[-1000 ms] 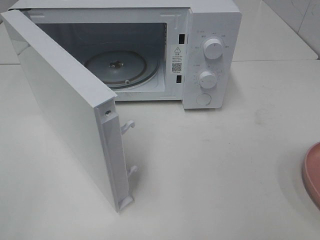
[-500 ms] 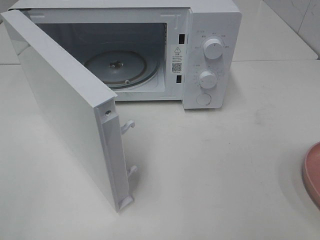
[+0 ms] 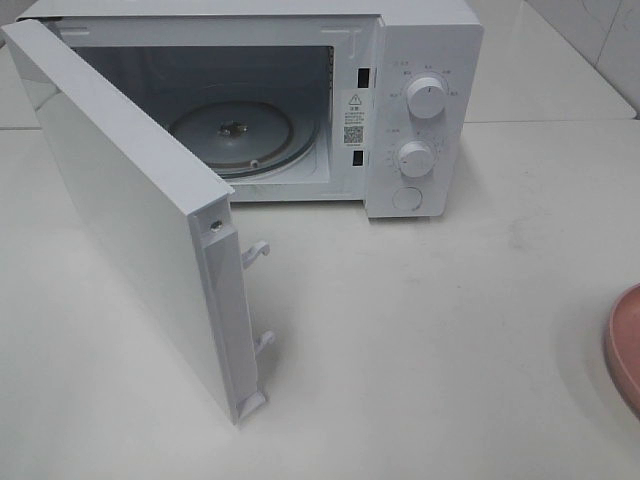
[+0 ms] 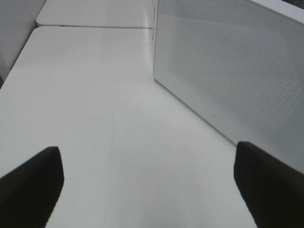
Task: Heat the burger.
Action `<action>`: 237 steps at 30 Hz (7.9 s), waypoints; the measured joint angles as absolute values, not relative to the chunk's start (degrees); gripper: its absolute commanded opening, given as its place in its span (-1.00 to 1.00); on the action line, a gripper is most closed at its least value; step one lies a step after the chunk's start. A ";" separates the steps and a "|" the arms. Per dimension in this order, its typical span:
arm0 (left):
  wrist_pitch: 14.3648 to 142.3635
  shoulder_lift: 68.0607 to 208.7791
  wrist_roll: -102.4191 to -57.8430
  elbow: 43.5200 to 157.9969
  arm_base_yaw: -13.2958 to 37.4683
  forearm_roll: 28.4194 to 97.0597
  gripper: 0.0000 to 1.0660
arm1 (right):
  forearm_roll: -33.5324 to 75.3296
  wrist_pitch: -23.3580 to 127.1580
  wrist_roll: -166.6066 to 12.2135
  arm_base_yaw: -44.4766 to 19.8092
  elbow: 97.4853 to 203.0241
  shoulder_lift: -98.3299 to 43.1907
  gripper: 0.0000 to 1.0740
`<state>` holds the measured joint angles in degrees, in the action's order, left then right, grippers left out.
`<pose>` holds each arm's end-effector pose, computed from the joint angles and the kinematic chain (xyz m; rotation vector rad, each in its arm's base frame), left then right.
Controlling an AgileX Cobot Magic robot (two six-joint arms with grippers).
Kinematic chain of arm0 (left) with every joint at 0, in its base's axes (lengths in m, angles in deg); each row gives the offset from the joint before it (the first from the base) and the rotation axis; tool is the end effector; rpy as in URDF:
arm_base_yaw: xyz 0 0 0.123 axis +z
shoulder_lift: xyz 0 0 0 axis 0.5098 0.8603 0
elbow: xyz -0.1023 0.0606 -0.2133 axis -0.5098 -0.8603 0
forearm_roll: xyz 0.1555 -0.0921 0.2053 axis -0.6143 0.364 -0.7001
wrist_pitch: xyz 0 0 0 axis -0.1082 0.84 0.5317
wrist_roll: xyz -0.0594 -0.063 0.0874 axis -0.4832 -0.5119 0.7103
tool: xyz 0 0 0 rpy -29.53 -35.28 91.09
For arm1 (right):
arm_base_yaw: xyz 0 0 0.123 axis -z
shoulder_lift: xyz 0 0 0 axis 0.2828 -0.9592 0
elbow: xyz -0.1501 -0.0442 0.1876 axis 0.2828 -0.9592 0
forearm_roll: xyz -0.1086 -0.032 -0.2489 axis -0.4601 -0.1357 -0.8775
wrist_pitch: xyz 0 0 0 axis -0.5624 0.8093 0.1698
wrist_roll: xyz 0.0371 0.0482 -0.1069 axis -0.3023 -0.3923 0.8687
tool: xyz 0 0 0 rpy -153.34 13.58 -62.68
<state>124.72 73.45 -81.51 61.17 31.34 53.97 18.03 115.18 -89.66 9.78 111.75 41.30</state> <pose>0.0929 -0.0094 0.2862 0.0297 2.0095 -0.0870 0.0832 0.0047 0.2782 0.0244 2.0171 0.1053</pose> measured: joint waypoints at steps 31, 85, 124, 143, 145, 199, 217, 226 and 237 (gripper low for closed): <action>70.86 111.38 -81.33 49.94 31.34 56.04 -1.00 | 18.03 115.18 -89.66 9.78 111.75 41.30 0.35; 9.72 164.15 -89.81 51.31 2.75 54.32 -1.00 | 18.03 115.13 -89.66 9.78 111.75 41.30 0.35; 24.51 181.16 -69.42 84.26 -10.14 84.86 -1.00 | 18.03 115.13 -89.66 9.78 111.75 41.30 0.35; 33.50 185.80 -63.46 93.42 -11.52 87.78 -1.00 | 18.03 115.13 -89.66 9.78 111.75 41.30 0.35; 34.19 185.35 -63.40 93.37 -11.69 88.12 -1.00 | 18.03 115.13 -89.66 9.78 111.75 41.30 0.35; 121.22 141.80 -61.91 77.78 25.95 73.51 0.89 | 18.03 115.13 -89.66 9.90 111.75 41.30 0.35; 128.33 120.72 -74.86 74.57 34.72 58.39 0.89 | 18.03 115.13 -89.66 9.90 111.75 41.30 0.35; 127.41 108.80 -74.97 63.23 34.72 58.39 0.89 | 18.03 115.13 -89.66 9.90 111.75 41.30 0.35; 126.72 94.76 -77.44 59.62 34.72 58.44 0.89 | 18.03 115.13 -89.66 9.90 111.75 41.30 0.35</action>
<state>126.72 94.76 -77.44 59.62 34.72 58.44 18.03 115.13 -89.66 9.90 111.75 41.30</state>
